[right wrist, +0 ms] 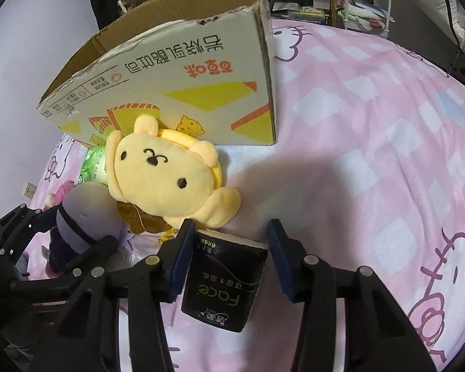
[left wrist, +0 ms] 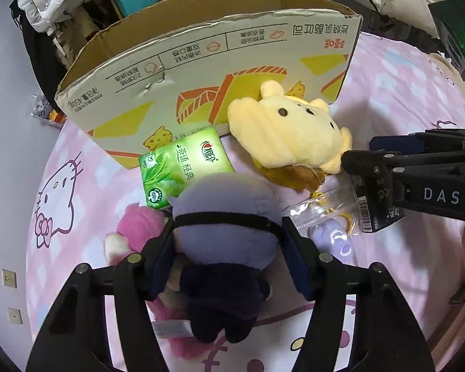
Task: Organize soft objects
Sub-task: 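Lift the tissue pack and purple doll over the box with both tools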
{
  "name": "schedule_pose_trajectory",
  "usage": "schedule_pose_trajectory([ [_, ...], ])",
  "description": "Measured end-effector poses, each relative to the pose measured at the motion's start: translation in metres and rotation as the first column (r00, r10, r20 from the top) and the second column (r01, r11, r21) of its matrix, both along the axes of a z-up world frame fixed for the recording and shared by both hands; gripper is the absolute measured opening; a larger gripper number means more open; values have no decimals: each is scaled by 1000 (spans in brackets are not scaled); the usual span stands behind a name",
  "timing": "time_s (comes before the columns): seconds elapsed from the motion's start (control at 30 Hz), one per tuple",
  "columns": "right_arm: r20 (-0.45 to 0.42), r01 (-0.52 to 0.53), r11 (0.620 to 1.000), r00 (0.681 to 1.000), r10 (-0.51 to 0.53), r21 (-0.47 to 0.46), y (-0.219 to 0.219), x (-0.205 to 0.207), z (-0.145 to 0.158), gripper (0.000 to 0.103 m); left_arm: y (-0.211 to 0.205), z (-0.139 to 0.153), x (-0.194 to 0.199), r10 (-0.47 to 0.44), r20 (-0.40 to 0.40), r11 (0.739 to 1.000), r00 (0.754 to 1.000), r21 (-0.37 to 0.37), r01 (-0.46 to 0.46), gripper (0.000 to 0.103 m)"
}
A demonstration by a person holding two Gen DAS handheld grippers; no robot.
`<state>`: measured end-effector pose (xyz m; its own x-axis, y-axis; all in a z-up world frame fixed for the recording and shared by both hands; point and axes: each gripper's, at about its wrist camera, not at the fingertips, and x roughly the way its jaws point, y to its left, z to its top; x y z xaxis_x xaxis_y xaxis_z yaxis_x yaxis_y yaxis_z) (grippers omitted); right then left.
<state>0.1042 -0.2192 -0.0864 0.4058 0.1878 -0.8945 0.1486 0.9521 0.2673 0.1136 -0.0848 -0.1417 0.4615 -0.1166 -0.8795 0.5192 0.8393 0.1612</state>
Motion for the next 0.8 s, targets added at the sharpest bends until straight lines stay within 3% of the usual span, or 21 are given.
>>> schedule_pose_trajectory([
  [0.3,80,3,1000,997,-2,-14,-4,-4,16,50,2,8,-4,43,48,999,998,3,-43,63],
  [0.63,214,7,998,977,5,-56,0,-11,44,49,23,37,-8,146,141,987,979,-89,-135,63],
  [0.8,313,-13,993,948,50,-120,10,-19,64,49,33,62,-19,209,260,973,943,-152,-173,63],
])
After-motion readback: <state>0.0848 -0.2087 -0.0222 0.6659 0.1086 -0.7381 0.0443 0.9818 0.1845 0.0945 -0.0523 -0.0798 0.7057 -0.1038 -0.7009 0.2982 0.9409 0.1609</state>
